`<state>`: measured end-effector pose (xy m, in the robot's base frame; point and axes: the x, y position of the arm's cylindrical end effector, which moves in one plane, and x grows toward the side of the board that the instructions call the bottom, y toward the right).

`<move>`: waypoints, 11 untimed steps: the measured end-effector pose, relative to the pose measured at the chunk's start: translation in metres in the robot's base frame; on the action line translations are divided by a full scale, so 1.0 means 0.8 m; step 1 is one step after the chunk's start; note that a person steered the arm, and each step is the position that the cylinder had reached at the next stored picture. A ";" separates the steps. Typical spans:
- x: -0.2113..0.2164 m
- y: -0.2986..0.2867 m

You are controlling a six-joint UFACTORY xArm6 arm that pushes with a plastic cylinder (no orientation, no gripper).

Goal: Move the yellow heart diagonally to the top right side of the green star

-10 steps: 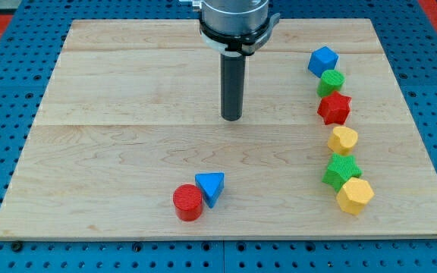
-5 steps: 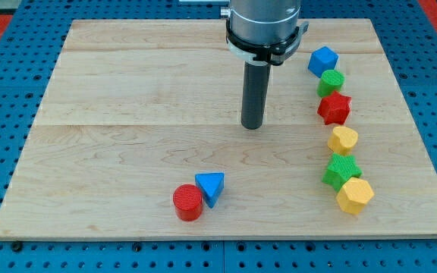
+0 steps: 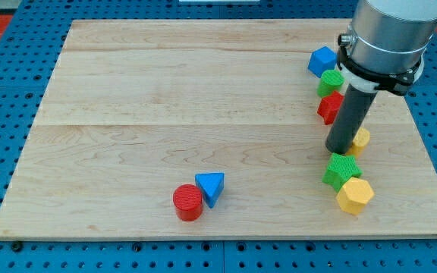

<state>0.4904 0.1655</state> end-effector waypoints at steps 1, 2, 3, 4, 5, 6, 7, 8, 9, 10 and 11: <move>0.020 -0.018; 0.013 -0.018; 0.012 -0.018; 0.012 -0.013; 0.012 -0.008; 0.012 -0.008; 0.012 -0.005; 0.012 0.000; 0.012 0.013; 0.012 0.065; 0.011 0.088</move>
<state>0.4995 0.2358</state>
